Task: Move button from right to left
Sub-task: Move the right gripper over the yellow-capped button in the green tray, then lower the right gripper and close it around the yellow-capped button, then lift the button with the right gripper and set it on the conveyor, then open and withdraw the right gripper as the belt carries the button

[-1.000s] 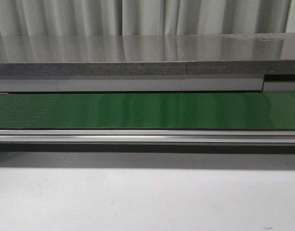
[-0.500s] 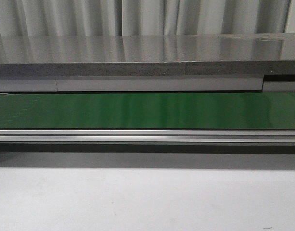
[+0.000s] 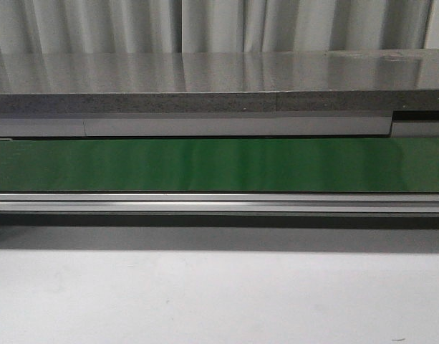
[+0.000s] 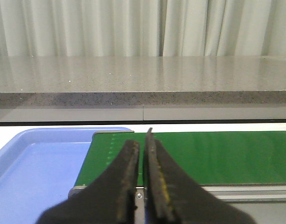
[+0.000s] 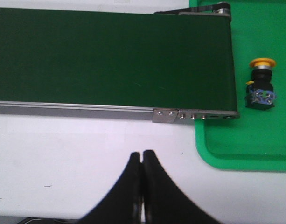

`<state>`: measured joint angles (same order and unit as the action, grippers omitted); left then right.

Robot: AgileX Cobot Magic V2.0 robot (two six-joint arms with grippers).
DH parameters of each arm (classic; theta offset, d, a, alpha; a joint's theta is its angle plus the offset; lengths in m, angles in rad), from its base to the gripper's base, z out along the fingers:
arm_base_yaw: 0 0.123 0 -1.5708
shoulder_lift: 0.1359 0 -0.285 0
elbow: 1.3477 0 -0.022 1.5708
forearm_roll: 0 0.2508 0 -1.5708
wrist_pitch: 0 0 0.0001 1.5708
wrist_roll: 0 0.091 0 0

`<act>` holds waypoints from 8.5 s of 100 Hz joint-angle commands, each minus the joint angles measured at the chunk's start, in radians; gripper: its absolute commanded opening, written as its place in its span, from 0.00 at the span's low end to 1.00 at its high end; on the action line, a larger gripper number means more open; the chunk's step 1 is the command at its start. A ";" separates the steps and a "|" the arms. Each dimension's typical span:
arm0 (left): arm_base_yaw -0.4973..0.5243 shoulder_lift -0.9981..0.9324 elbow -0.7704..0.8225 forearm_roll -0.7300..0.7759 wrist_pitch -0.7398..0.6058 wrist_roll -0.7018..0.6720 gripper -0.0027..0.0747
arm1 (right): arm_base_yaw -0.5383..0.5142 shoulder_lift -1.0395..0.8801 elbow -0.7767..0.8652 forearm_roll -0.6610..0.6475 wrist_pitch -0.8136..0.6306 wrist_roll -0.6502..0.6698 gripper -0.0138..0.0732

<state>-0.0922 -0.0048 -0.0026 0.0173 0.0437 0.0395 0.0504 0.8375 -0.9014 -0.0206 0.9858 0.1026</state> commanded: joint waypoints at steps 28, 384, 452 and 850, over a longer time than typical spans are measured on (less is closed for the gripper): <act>0.002 -0.036 0.041 -0.007 -0.081 -0.012 0.04 | -0.004 0.052 -0.035 -0.001 -0.052 0.004 0.25; 0.002 -0.036 0.041 -0.007 -0.081 -0.012 0.04 | -0.612 1.075 -0.387 0.198 -0.264 -0.733 0.51; 0.002 -0.036 0.041 -0.007 -0.081 -0.012 0.04 | -0.611 0.925 -0.531 0.399 -0.021 -0.720 0.39; 0.002 -0.036 0.041 -0.007 -0.081 -0.012 0.04 | -0.083 -0.438 0.486 0.334 -0.687 -0.538 0.08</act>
<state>-0.0922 -0.0048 -0.0026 0.0173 0.0437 0.0395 -0.0349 0.3974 -0.3885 0.3028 0.3779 -0.4275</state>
